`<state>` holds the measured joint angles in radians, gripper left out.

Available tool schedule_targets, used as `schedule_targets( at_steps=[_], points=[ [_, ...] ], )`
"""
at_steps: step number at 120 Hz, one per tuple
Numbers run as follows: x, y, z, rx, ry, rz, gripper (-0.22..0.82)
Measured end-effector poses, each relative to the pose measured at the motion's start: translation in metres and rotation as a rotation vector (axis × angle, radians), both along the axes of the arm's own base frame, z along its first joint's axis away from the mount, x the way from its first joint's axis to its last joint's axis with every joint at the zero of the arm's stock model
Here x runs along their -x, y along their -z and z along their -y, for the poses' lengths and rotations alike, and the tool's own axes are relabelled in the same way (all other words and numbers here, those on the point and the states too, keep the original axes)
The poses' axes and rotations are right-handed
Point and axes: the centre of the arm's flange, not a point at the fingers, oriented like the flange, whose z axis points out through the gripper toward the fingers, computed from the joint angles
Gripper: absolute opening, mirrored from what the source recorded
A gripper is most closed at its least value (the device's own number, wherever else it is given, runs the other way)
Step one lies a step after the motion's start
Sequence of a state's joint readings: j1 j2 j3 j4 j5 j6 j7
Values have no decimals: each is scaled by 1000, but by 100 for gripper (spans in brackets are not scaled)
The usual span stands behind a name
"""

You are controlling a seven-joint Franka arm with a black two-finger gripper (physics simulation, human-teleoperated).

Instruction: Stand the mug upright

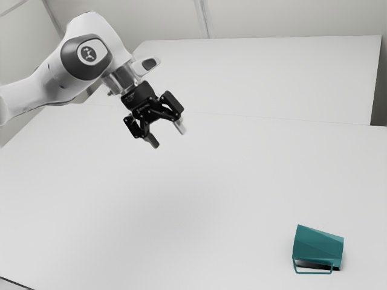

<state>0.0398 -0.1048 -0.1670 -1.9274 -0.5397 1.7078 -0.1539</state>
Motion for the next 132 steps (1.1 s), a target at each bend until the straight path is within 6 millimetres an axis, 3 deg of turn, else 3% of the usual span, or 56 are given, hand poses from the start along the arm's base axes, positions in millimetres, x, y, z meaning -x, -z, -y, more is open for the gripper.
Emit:
schedule_targets(
  at_steps=[12, 46, 79, 116, 132],
  points=[
    [7, 27, 28, 68, 19, 25, 60],
    [32, 126, 90, 272, -35, 64, 60],
    [34, 197, 128, 464, -144, 47, 60],
    [51, 246, 174, 547, -103, 58, 60],
    [56, 254, 196, 582, -65, 71, 60]
  ],
)
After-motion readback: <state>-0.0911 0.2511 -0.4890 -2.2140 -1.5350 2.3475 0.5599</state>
